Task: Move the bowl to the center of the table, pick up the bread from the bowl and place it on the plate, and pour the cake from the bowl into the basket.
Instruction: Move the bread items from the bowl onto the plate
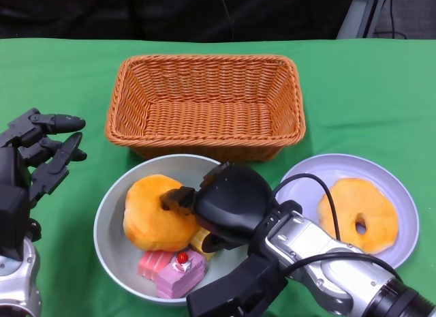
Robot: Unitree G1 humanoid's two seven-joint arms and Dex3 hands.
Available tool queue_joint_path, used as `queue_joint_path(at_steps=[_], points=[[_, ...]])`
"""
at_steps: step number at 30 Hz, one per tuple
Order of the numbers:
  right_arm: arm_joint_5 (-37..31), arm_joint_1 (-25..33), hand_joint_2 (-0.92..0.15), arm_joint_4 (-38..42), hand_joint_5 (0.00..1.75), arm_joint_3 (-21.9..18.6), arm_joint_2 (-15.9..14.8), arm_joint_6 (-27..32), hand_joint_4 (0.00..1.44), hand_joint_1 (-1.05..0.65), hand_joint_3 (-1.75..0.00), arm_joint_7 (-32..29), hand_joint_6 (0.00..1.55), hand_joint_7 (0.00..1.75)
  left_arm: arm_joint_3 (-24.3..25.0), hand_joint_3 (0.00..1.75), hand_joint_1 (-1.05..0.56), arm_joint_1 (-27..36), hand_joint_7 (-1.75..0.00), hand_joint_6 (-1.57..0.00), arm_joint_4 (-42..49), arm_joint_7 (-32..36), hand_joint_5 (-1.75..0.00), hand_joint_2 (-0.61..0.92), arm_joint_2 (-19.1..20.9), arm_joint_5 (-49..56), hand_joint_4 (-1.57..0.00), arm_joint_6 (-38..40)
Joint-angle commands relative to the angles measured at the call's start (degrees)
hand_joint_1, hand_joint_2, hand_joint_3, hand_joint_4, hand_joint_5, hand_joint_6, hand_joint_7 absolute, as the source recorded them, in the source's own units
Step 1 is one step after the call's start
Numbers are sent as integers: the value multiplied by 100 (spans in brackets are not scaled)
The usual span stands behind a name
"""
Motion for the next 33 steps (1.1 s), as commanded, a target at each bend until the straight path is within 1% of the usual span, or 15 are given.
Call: queue_joint_path(at_steps=[1, 7, 12, 19, 20, 25, 28, 30, 33], points=[[151, 15, -91, -206, 16, 4, -112, -34, 71, -71, -1, 392, 64, 3, 24, 27, -22, -9, -80, -87, -63, 16, -120, 92, 62, -32, -83, -55], [538, 9, -92, -465, 15, -94, -203, -120, 65, -71, -2, 1123, 61, 0, 36, 27, -22, -21, -81, -88, -72, 13, -122, 92, 33, -63, -84, -22], [905, -57, -92, -569, 14, -223, -265, -243, 66, -70, -1, 1521, 63, 1, 27, 26, -21, -20, -82, -87, -57, 48, -122, 92, 37, -32, -83, -14], [1124, -140, -92, -498, 11, -302, -247, -285, 64, -72, -1, 1750, 61, 0, 24, 28, -20, -20, -82, -87, -67, 47, -122, 92, 14, -30, -83, -35], [1131, -150, -92, -491, 10, -302, -244, -287, 64, -73, -2, 1772, 60, 0, 22, 28, -22, -19, -82, -87, -76, 39, -122, 92, 12, -34, -83, -21], [1146, -158, -92, -439, 9, -300, -218, -318, 65, -73, -2, 1703, 61, 1, 24, 27, -21, -29, -83, -87, -70, 44, -122, 92, -5, -35, -83, -39], [1152, -174, -91, -395, 7, -279, -191, -320, 64, -72, -1, 1721, 60, 0, 13, 27, -21, -24, -82, -87, -88, 72, -122, 92, -14, -13, -83, -24], [1165, -194, -92, -364, 5, -266, -170, -317, 61, -72, -1, 1772, 55, 0, 5, 27, -21, -25, -83, -87, -92, 113, -122, 92, -20, 14, -83, -27], [1154, -218, -92, -275, 4, -246, -144, -335, 60, -72, -2, 1745, 55, 1, 5, 26, -22, -18, -82, -87, -103, 169, -121, 92, -29, 42, -83, -32]])
